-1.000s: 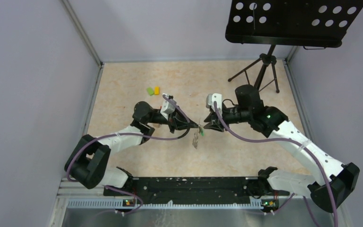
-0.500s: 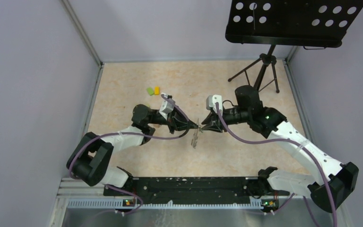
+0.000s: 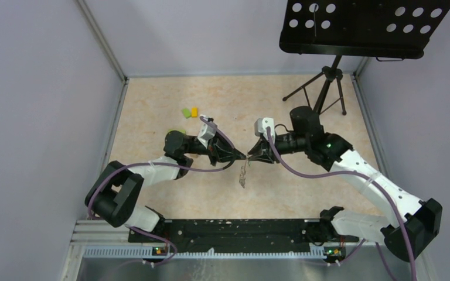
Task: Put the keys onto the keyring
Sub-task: Adjust the key on the keyring.
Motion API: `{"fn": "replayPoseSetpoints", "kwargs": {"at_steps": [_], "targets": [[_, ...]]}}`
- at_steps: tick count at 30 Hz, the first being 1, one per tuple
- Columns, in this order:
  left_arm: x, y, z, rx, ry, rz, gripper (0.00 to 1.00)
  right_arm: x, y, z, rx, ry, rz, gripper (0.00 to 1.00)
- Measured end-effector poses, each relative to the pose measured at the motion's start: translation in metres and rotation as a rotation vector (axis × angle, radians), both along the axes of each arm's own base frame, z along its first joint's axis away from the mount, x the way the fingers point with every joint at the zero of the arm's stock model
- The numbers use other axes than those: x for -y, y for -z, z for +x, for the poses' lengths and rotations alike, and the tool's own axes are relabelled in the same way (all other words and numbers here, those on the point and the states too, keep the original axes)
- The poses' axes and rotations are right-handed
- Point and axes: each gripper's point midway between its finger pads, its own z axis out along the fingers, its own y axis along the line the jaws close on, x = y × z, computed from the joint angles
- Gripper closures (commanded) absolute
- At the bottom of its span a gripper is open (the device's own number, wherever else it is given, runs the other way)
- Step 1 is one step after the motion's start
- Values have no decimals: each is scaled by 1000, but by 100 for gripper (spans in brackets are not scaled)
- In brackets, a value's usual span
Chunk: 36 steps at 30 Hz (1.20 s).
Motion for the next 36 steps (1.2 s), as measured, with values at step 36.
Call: {"fn": "replayPoseSetpoints", "kwargs": {"at_steps": [36], "targets": [[1, 2, 2, -11, -1, -2, 99, -3, 14, 0, -67, 8, -13, 100]]}}
